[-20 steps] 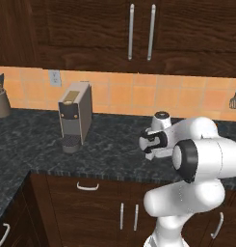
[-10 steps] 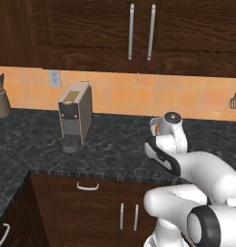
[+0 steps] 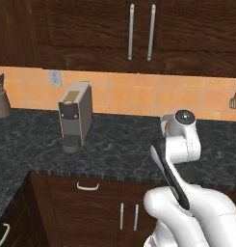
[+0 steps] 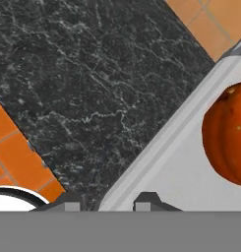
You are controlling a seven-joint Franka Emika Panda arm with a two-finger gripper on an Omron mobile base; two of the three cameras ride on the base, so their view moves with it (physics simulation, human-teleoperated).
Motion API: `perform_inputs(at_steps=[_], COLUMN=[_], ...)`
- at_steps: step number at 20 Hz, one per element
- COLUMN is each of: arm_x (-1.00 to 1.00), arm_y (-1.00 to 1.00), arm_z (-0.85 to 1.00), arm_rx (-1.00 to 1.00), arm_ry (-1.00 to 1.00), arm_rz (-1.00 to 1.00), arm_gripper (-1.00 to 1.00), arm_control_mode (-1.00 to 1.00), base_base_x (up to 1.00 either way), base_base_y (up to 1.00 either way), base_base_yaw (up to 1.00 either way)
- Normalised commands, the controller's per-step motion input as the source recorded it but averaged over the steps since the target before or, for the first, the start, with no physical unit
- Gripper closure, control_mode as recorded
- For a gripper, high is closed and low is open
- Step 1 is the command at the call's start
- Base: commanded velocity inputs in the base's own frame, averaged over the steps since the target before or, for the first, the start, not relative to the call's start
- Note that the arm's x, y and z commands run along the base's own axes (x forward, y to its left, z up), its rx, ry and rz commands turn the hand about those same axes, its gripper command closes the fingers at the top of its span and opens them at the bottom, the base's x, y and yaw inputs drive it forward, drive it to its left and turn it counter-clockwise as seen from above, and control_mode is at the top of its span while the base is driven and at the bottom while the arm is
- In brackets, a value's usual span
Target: Take the meat container that has the chicken drumstick and place it on the second highest rack of the freezer. Then take the vegetable container that has the squash and garlic and place it on the highest rack of the freezer.
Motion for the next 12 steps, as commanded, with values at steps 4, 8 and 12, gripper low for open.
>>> perform_inputs(at_steps=[4,8,12], arm_x=[-0.48,-0.46,0.00], arm_y=[0.00,0.00,0.00], arm_z=[0.82,0.68,0.02], arm_rx=[0.00,0.00,0.00], arm_ry=[0.00,0.00,0.01], arm_rz=[-0.07,-0.02,0.00], arm_gripper=[1.00,1.00,1.00], arm_control_mode=[-1.00,-1.00,-1.00], base_base_x=[0.00,0.00,0.00], base_base_y=[0.00,0.00,0.00], base_base_yaw=[0.00,0.00,0.00])
